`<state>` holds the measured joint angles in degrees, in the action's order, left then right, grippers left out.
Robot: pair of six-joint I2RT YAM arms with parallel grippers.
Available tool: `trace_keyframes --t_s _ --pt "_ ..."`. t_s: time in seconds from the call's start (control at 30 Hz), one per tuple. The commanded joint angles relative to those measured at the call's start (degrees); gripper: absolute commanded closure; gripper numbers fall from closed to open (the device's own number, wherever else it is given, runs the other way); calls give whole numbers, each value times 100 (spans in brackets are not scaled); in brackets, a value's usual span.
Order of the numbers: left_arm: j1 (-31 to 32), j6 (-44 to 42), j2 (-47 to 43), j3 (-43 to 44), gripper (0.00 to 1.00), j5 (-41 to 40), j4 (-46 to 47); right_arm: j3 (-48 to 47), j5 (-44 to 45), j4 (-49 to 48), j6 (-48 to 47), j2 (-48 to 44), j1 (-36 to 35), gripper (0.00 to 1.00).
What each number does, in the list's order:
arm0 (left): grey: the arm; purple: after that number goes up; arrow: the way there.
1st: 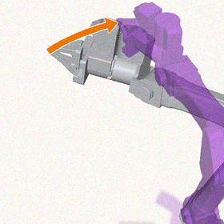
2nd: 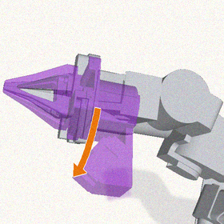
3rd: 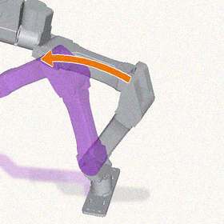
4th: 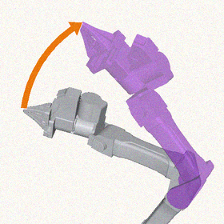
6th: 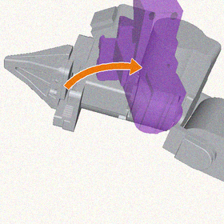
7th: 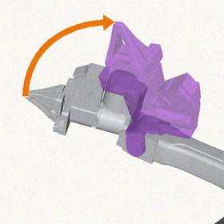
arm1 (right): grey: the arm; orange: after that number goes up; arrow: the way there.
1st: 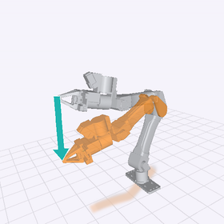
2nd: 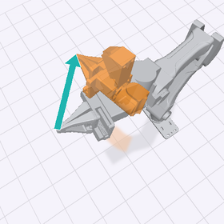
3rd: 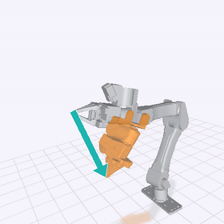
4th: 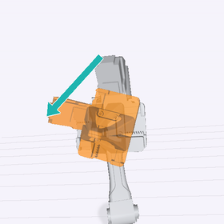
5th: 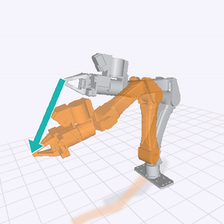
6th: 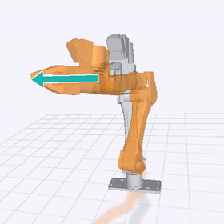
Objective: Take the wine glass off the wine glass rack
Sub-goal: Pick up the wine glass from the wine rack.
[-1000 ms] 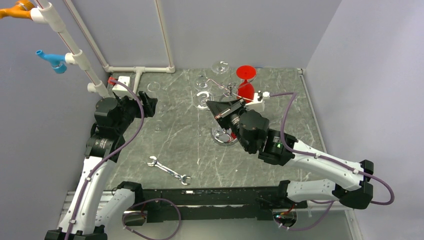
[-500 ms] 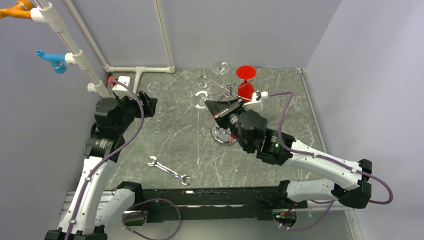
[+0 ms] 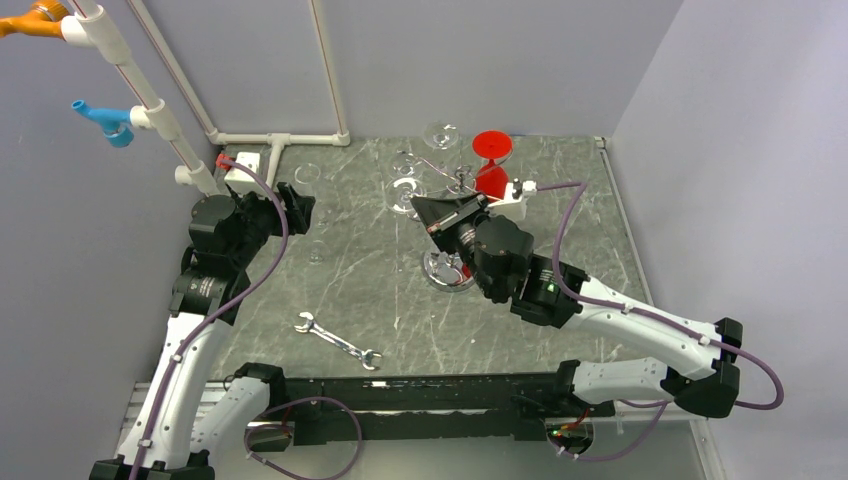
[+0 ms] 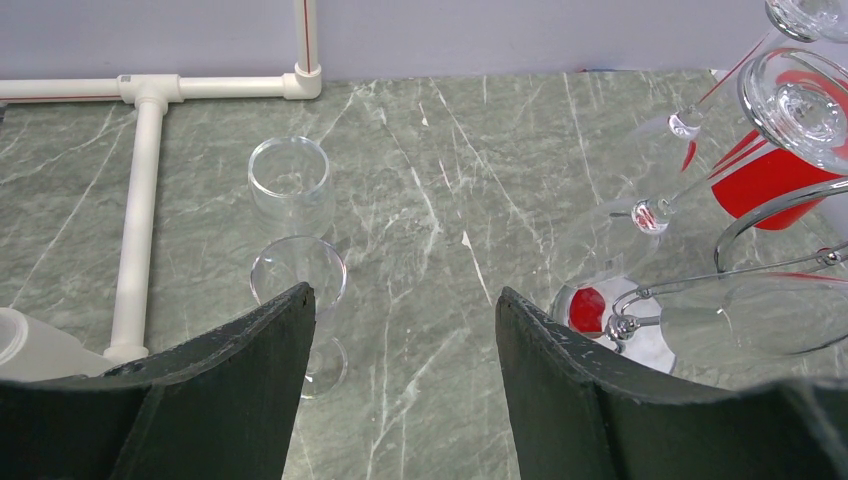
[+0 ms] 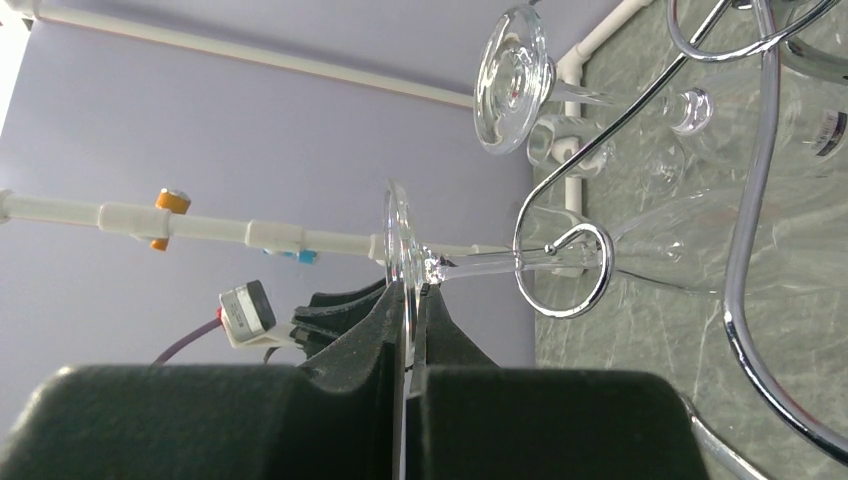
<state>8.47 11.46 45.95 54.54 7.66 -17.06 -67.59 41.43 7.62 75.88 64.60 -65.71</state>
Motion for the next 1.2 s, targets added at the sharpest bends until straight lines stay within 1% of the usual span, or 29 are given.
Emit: trace_keyframes --t_s 0.0,0.57,1.17 --pt "14 -4 -91 -34 30 5 172 -100 40 -364 -53 -45 64 100" --pt "14 16 -13 -30 30 43 173 -22 -120 -450 -41 -81 383 100" --pt "10 25 64 -34 30 62 176 259 -49 -365 54 -440 467 100"
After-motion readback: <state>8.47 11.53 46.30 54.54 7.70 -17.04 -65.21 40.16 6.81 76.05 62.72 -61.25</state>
